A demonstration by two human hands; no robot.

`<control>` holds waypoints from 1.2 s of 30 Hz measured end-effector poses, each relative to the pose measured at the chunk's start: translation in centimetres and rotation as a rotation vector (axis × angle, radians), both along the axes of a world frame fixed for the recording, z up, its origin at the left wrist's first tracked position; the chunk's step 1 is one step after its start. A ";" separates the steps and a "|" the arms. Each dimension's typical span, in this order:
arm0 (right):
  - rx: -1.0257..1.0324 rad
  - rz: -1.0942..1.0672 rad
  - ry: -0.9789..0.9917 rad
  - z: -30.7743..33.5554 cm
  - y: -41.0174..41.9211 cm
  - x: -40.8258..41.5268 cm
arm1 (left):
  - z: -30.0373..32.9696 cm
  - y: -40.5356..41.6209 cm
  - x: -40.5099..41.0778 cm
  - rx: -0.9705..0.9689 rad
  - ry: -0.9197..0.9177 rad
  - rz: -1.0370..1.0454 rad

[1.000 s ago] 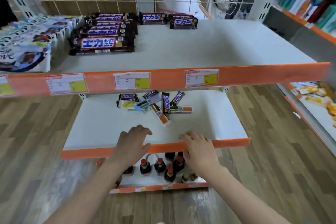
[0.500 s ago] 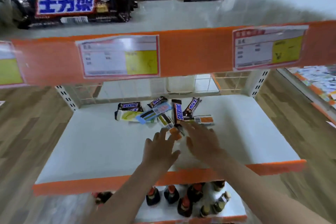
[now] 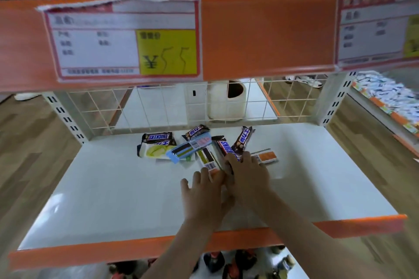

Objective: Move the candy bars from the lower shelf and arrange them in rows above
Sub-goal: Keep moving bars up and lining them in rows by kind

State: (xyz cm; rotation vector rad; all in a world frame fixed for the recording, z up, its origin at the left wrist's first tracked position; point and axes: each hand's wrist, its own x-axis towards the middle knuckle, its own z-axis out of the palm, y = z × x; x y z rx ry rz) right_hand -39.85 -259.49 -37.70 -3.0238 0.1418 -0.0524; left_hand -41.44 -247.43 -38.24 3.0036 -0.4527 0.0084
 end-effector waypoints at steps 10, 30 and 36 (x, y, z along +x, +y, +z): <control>0.446 -0.001 -0.228 -0.8 -1.5 -2.8 | -0.2 -1.7 0.0 0.008 -0.022 0.122; 0.035 -0.163 -0.046 0.4 -2.2 -5.0 | 0.4 4.3 -2.7 -0.189 -0.035 0.320; -0.029 -0.065 -0.013 0.8 -1.8 -4.9 | 0.7 3.4 -1.9 -0.059 0.069 0.211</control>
